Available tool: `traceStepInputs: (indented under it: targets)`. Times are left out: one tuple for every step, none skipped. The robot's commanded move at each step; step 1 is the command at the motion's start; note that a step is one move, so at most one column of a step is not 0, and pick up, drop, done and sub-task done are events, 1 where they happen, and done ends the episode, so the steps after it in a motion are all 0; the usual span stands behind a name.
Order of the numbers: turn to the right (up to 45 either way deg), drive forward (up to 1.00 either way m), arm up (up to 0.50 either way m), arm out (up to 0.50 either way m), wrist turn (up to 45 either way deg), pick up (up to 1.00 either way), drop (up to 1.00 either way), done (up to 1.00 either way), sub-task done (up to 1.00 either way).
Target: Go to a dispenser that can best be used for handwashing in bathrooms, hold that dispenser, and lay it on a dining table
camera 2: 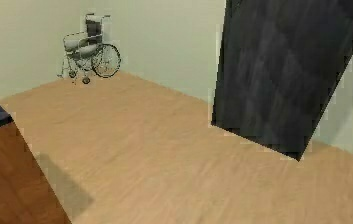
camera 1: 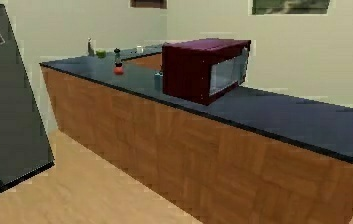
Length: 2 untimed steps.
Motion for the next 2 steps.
traceStepInputs:
  targets:
    - [0.0,0.6,0.0,0.0,0.0,0.0,0.0,0.0,0.0]
    - [-45.0,0.0,0.0,0.0,0.0,0.0,0.0,0.0,0.0]
